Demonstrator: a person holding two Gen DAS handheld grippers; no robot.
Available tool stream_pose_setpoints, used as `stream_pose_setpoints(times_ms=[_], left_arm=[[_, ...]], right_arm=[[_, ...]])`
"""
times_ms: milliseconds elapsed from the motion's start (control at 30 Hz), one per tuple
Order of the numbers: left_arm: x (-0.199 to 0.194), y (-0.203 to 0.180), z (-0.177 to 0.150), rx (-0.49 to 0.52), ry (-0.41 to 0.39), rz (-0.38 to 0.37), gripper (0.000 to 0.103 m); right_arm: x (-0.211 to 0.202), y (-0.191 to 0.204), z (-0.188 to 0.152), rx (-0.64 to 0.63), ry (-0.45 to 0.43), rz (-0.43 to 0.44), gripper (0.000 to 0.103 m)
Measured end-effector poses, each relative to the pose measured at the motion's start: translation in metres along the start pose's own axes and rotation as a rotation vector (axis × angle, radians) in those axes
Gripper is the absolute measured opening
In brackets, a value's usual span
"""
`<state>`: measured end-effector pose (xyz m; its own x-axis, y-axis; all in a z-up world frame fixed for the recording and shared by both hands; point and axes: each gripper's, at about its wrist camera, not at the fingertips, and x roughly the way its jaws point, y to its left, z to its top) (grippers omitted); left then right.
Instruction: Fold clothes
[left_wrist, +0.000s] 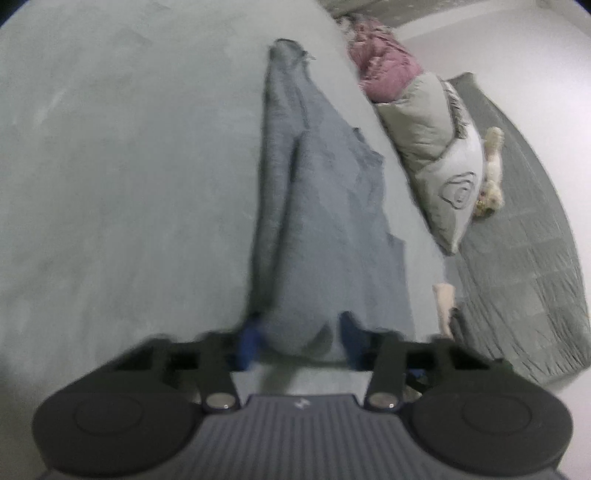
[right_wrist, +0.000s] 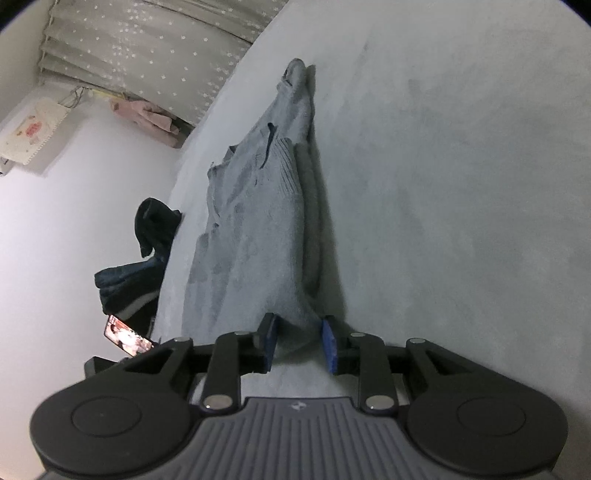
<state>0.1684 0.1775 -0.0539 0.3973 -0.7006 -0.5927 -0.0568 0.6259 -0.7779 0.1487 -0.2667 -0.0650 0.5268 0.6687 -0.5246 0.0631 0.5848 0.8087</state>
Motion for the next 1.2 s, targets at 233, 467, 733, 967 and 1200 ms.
stream_pose_setpoints(times_ms=[233, 467, 733, 967, 1200], left_arm=[[-0.015, -0.019, -0.008, -0.008, -0.060, -0.043, 0.012], [-0.027, -0.042, 0.008, -0.007, -0.137, -0.118, 0.011], [-0.022, -0.086, 0.082, 0.008, -0.280, -0.181, 0.011], [0.033, -0.096, 0.161, -0.014, -0.348, -0.138, 0.011], [0.094, -0.074, 0.220, -0.059, -0.360, -0.046, 0.011]], right_arm=[[-0.029, 0.018, 0.003, -0.011, -0.061, 0.073, 0.008], [-0.033, 0.049, 0.032, -0.041, -0.089, 0.139, 0.008], [-0.019, 0.079, 0.116, -0.034, -0.198, 0.192, 0.007], [0.034, 0.075, 0.199, -0.010, -0.253, 0.132, 0.007], [0.095, 0.047, 0.255, 0.044, -0.242, 0.056, 0.007]])
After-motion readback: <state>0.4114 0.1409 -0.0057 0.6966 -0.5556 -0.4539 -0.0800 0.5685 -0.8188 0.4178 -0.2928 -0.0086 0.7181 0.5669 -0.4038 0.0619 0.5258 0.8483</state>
